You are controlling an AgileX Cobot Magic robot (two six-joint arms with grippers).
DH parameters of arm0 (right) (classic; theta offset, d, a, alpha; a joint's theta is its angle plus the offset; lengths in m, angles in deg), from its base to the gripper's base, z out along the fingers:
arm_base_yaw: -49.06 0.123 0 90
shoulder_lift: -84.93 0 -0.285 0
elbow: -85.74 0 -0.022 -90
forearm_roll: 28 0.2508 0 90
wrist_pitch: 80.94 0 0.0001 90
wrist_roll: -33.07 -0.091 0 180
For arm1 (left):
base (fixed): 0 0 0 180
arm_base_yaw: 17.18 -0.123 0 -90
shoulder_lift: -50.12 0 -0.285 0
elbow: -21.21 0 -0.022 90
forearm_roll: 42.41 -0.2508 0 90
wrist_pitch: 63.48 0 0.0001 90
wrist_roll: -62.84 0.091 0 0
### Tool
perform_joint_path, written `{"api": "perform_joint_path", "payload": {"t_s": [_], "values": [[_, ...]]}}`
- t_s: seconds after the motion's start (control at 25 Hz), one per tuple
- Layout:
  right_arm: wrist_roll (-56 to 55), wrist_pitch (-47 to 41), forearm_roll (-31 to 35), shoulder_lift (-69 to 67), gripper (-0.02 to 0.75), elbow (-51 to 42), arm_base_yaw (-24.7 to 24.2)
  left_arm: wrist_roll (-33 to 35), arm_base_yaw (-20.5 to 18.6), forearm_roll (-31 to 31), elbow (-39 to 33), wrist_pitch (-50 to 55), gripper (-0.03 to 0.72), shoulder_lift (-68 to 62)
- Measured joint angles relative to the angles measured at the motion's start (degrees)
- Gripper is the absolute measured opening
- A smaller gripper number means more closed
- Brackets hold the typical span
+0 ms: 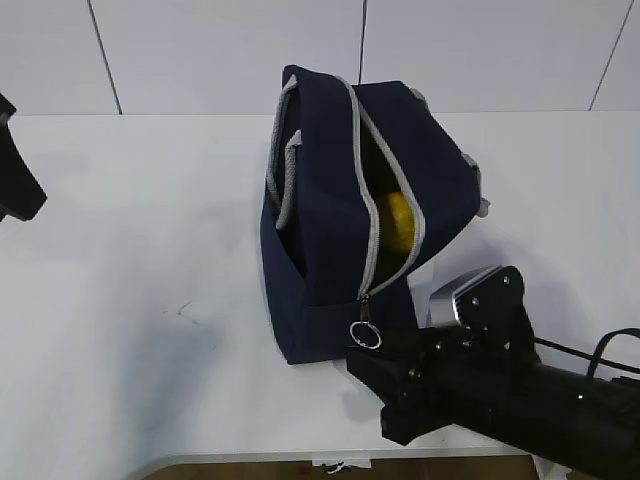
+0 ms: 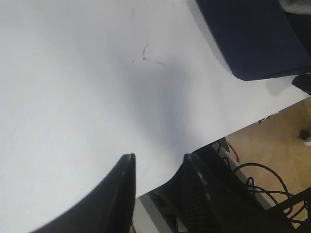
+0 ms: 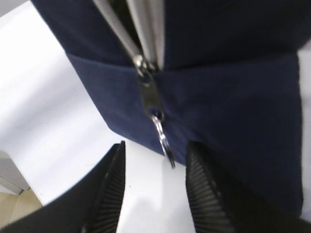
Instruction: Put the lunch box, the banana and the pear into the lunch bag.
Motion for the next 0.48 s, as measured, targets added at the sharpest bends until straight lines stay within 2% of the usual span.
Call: {"api": "perform_joint_path", "payload": {"t_s": [0.48], "values": [[0.0,2.2,0.0,-1.7,0.304,0.1,0.0,0.0,0.0,0.0,0.0,0.1,0.245,0.0]]}}
